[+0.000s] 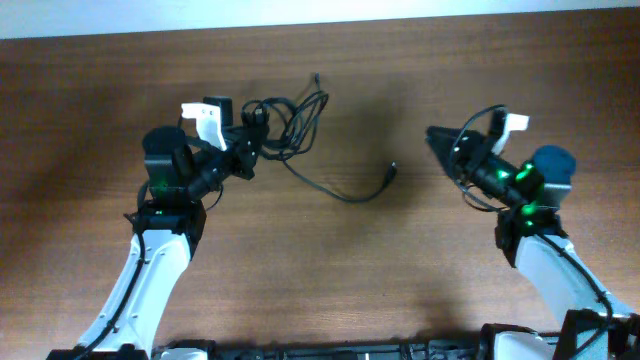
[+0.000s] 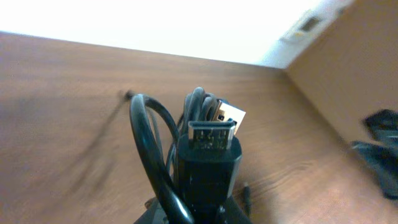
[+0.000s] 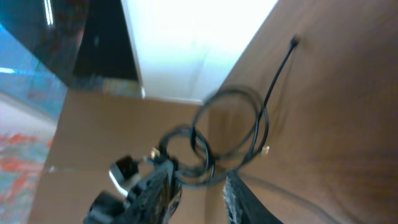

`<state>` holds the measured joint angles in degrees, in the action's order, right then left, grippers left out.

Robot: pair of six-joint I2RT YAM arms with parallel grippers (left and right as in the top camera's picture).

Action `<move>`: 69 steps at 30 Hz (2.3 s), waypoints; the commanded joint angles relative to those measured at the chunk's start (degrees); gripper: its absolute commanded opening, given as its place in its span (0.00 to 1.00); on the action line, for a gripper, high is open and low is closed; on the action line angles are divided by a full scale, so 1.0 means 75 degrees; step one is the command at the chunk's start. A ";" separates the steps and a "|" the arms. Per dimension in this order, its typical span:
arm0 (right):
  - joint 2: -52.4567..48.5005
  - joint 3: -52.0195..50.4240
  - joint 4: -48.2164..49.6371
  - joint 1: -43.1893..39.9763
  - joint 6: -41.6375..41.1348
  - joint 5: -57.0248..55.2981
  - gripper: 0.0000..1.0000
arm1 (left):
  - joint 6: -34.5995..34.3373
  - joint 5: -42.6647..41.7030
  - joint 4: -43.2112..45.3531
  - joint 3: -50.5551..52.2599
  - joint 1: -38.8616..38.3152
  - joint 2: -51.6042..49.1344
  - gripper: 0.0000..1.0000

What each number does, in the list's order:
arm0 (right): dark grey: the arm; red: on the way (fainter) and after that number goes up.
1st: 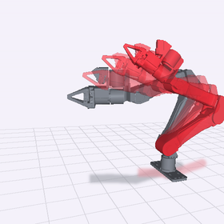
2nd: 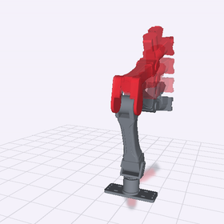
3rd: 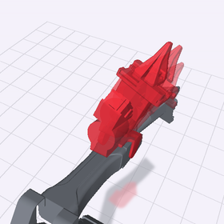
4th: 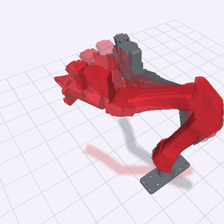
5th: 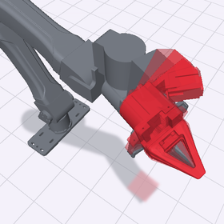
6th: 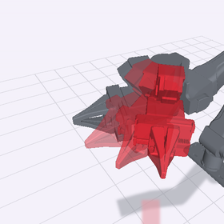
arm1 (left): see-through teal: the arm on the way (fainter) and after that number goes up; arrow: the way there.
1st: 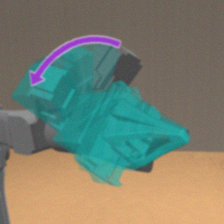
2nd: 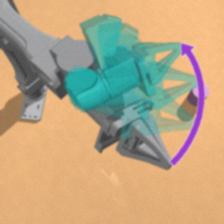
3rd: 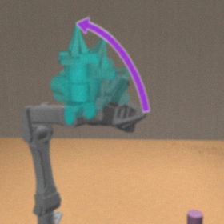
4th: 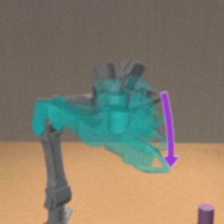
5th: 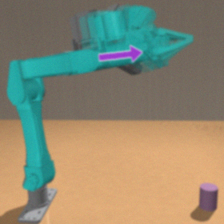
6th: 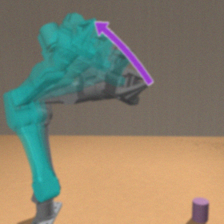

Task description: Untangle cables

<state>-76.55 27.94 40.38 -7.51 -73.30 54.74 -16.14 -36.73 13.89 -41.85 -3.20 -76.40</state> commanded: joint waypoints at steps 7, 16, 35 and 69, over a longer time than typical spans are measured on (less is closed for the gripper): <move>0.0041 0.0061 -0.0259 0.2448 0.0743 -0.1189 0.35 | -0.0035 -0.0941 0.0283 -0.0055 -0.1090 0.0073 0.00; 0.0038 0.0061 -0.1075 0.2795 0.0743 -0.1964 0.35 | 0.0399 -0.0941 0.0207 -0.0055 -0.2025 0.0073 0.00; 0.0038 0.0064 -0.0880 0.2646 -0.0152 -0.2900 0.04 | 0.0560 -0.1795 -0.0501 -0.0055 -0.2025 0.0073 0.00; 0.0038 0.0061 0.1839 -0.0755 0.0286 0.1620 0.45 | 0.2308 0.3456 -0.1571 -0.0629 -0.2025 0.1119 0.00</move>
<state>-76.77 27.90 53.98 -18.59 -78.87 64.14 2.57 -7.68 1.54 -45.23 -18.37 -69.71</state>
